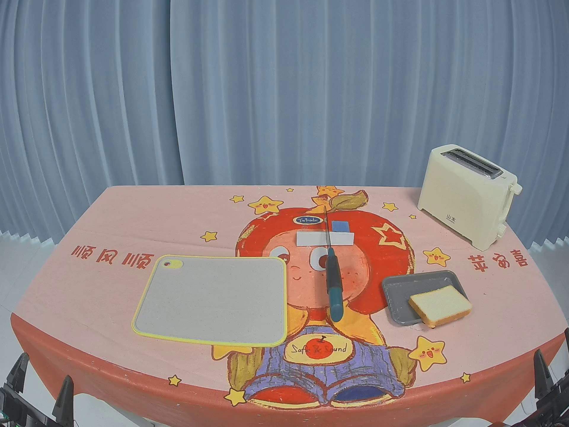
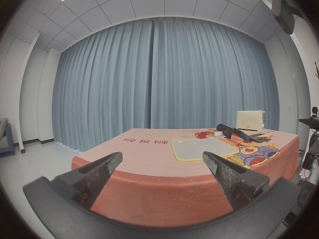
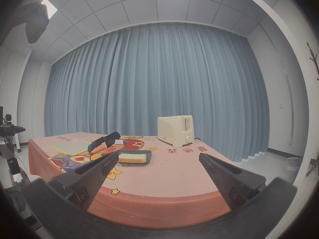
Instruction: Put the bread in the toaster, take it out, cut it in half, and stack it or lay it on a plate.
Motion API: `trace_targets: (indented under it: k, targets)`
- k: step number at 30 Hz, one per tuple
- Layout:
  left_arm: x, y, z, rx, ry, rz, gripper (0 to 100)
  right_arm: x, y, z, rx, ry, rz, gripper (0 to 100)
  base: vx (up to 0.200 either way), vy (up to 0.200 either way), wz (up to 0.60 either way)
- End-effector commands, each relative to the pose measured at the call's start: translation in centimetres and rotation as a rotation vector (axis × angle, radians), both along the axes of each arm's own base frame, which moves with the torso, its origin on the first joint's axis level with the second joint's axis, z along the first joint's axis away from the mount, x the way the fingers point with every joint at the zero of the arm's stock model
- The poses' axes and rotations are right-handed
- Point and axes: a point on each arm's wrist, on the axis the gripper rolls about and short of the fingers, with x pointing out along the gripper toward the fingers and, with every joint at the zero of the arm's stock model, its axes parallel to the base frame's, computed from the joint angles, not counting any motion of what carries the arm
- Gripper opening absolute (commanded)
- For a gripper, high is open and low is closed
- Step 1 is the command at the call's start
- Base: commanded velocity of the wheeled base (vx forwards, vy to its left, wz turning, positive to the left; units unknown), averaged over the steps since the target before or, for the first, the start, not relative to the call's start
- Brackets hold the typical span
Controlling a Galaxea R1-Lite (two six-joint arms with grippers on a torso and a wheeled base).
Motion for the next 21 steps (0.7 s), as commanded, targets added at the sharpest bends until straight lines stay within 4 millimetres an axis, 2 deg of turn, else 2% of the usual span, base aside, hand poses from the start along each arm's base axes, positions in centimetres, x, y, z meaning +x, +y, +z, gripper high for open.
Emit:
trace_targets:
  k: [1,21]
  targets:
    - [0.01,0.0,-0.53,-0.001,0.001,0.0,100,0.01,0.0,-0.52,-0.002,0.0,0.001,100,0.0,0.0,0.0]
    - [0.01,0.0,-0.53,-0.001,0.001,0.0,100,0.01,0.01,-0.52,-0.006,0.0,0.001,100,0.0,0.0,0.0]
